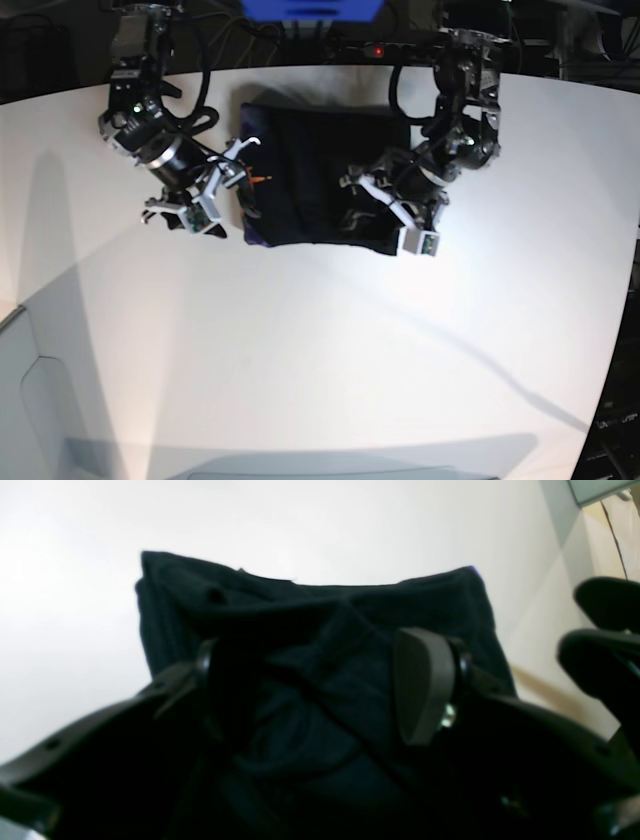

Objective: Fold the T-shirt properly
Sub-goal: 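Pinch the bundle edge with the left gripper and tuck it under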

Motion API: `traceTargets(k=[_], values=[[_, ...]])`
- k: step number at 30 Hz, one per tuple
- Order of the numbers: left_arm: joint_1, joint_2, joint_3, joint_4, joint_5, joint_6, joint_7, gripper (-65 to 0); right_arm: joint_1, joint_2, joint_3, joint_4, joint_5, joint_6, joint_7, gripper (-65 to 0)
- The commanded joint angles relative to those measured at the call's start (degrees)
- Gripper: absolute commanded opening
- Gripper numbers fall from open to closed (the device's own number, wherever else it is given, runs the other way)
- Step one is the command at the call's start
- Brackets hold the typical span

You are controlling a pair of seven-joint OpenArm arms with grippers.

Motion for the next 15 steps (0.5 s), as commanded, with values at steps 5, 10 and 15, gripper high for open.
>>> traceTargets(k=[5, 10, 15], values=[[-0.6, -1.8, 3.8, 1.3, -1.0, -0.4, -1.7, -25.8, 0.6, 0.3, 0.0, 1.1, 0.9, 0.2, 1.6, -29.8], [-0.2, -1.8, 4.3, 1.4, -1.0, -0.2, -1.7, -45.4, 0.7, 0.2, 0.0, 1.1, 0.9, 0.2, 1.6, -29.8], [0.2, -1.8, 4.3, 3.1, -1.4, -0.1, -1.2, -64.0, 0.7, 0.3, 0.0, 1.1, 0.9, 0.2, 1.8, -29.8]])
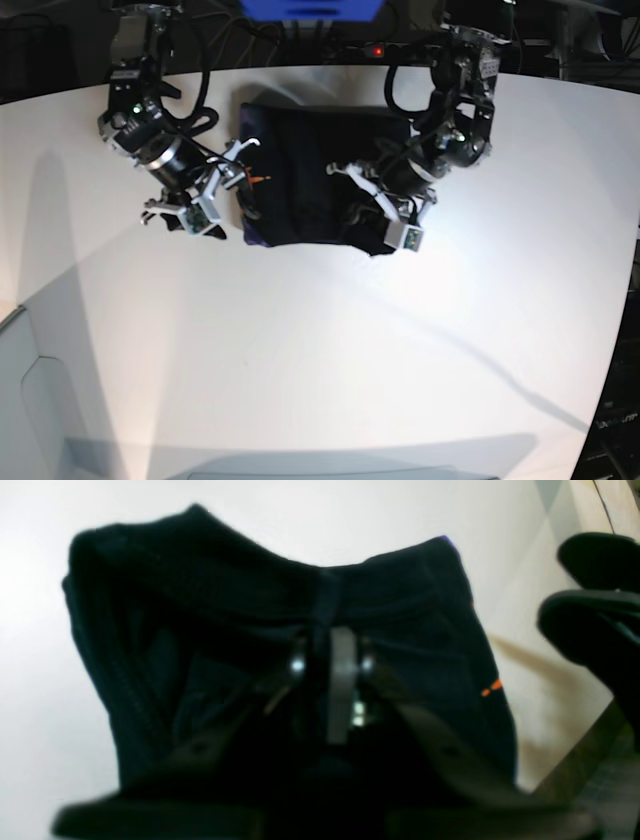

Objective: Fold the T-shirt properly
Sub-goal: 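Pinch the bundle edge with the left gripper and tuck it under, then press and tuck the bundle edge with the left gripper while right holds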

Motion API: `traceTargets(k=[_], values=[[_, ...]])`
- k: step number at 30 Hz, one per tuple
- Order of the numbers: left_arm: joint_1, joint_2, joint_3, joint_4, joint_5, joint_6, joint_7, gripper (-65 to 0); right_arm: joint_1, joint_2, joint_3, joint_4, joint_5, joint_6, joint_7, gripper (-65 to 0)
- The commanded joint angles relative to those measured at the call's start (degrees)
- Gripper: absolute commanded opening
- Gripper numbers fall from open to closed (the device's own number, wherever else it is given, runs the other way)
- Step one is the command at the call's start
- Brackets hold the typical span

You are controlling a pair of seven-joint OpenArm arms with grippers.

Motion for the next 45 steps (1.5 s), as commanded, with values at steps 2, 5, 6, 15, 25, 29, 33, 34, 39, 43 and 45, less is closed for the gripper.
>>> traceTargets(k=[2, 5, 6, 15, 25, 29, 33, 34, 39, 43, 45], values=[[0.9, -0.1, -0.1, 3.9, -0.9, 0.0, -0.9, -65.0, 0.6, 0.1, 0.0, 1.1, 0.9, 0.2, 1.7, -29.8], [3.2, -0.1, -0.1, 8.8, -0.7, 0.0, -1.0, -65.0, 0.6, 0.1, 0.0, 1.1, 0.9, 0.2, 1.7, -29.8], [4.1, -0.1, -0.1, 10.4, -0.7, 0.0, -0.9, -65.0, 0.7, 0.1, 0.0, 1.1, 0.9, 0.2, 1.7, -29.8], [11.5, -2.5, -5.6, 12.5, -1.0, -0.4, -1.4, -65.0, 1.8, 0.0, 0.0, 1.1, 0.9, 0.2, 1.3, -29.8], [12.1, -2.1, -11.5, 12.9, -1.2, -0.7, -1.4, -65.0, 1.8, -0.1, -0.4, 1.0, 0.9, 0.2, 1.3, -29.8], [9.8, -1.8, -11.0, 12.7, -1.2, -0.1, -0.9, -64.2, 1.8, -0.1, -0.4, 1.0, 0.9, 0.2, 1.3, -29.8], [9.6, -1.8, -9.3, 12.8, -1.2, 0.0, -0.9, -52.1, 1.8, -0.1, -0.4, 1.0, 0.9, 0.2, 1.3, -29.8], [9.7, -1.7, -9.1, 12.9, -1.2, 0.0, -0.9, -48.0, 1.8, -0.1, -0.4, 1.0, 0.9, 0.2, 1.3, -29.8], [11.6, -0.8, -7.7, 12.8, -1.2, 0.0, -1.4, -32.5, 1.8, -0.1, -0.4, 1.0, 0.9, 0.2, 1.3, -29.8], [12.0, -0.7, -7.7, 12.6, -1.1, -0.2, -1.2, -39.2, 1.8, -0.1, -0.4, 1.0, 0.9, 0.2, 1.3, -29.8], [12.4, -0.7, -8.0, 12.7, -1.1, 0.0, -1.1, -42.6, 1.8, -0.1, -0.4, 1.0, 0.9, 0.2, 1.3, -29.8]])
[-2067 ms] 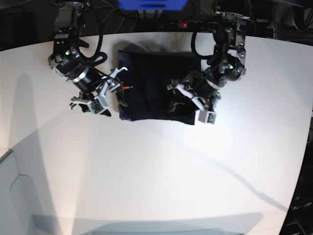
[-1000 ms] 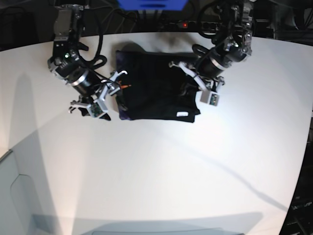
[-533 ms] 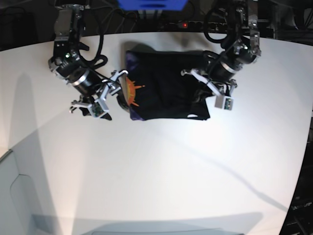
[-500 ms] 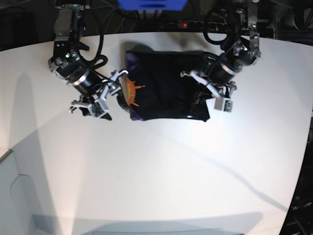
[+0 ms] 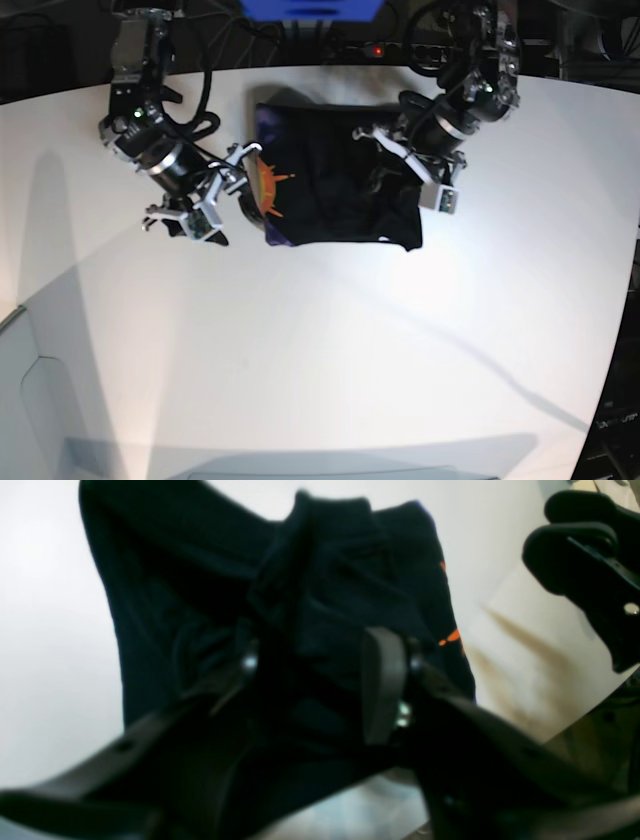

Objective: Fold the T-shirt properly
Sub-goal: 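Press and tuck the bundle edge with the left gripper while right holds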

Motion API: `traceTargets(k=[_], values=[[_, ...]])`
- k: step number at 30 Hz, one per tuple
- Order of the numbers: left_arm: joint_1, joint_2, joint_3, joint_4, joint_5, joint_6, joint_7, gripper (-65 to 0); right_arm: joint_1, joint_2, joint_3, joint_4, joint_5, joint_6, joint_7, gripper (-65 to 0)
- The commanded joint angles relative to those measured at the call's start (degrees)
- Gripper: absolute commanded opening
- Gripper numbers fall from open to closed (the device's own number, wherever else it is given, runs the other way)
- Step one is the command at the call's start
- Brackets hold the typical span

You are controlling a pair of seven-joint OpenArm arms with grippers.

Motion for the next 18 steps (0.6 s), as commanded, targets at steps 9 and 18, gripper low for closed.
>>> traceTargets(k=[9, 18], values=[[2.2, -0.1, -6.3, 0.9, -0.6, -0.1, -1.6, -27.5, 0.5, 0.0, -0.1, 1.0, 0.9, 0.2, 1.5, -29.8], [-3.1, 2.5, -6.4, -2.0, -0.2, -0.1, -1.0, -23.2, 0.5, -0.1, -0.1, 1.0, 0.9, 0.2, 1.5, -29.8]])
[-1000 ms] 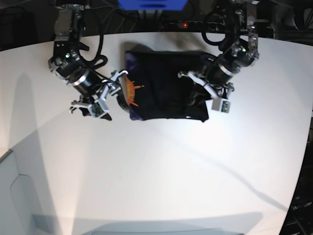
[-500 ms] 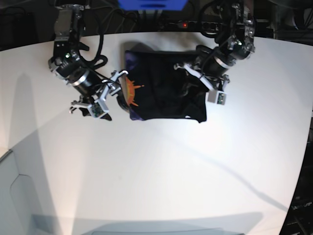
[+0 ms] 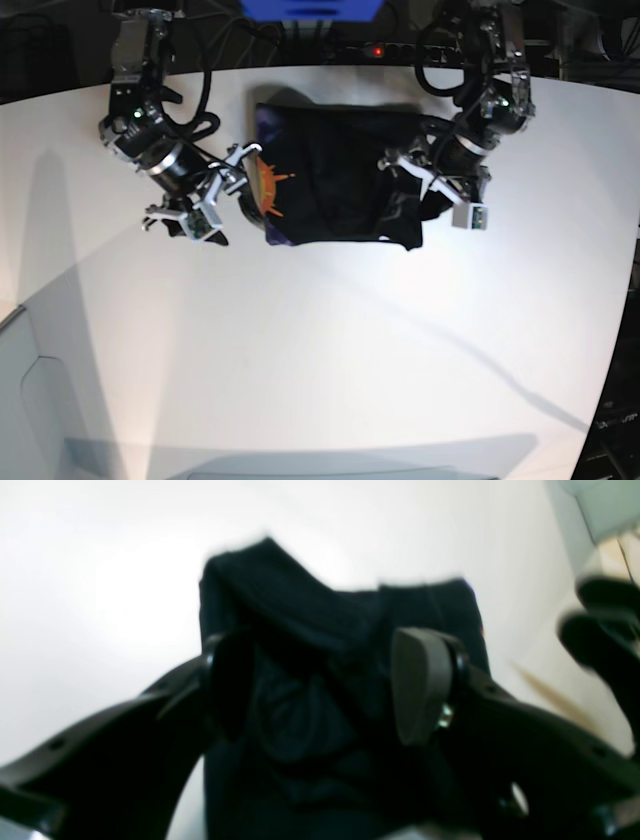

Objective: Fold the T-shirt properly
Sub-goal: 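Press and tuck the bundle edge with the left gripper while right holds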

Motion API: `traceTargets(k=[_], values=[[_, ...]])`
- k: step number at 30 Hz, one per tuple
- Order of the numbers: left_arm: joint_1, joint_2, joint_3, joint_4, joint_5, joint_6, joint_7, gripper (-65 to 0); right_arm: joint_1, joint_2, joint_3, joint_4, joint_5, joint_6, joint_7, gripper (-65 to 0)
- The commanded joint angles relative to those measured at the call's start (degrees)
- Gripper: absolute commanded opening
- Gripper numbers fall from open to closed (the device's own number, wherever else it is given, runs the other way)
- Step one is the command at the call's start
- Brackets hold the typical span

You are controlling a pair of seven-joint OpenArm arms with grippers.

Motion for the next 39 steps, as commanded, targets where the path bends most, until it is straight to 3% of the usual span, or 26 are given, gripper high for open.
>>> traceTargets(k=[1, 7, 18, 23, 39], values=[[-0.5, 0.1, 0.1, -0.2, -0.9, -0.2, -0.4, -23.2, 0.5, 0.1, -0.1, 1.0, 1.0, 0.2, 1.5, -29.8], [-1.4, -0.1, 5.1, -1.7, -0.9, -0.2, -0.7, -24.3, 0.4, 0.2, 0.2, 1.0, 1.0, 0.2, 1.5, -29.8], [-1.5, 0.1, 5.8, -2.2, -0.9, -0.4, -1.0, -44.5, 0.5, 0.5, 0.2, 1.0, 1.0, 0.2, 1.5, -29.8], [-1.4, 0.0, 5.8, -0.8, -1.0, -0.2, -0.8, -65.0, 0.5, 0.5, 0.2, 1.0, 1.0, 0.2, 1.5, -29.8], [8.7, -0.1, 2.5, 4.8, -1.3, -0.2, -1.0, -65.0, 0.6, 0.5, 0.2, 1.0, 1.0, 0.2, 1.5, -29.8]])
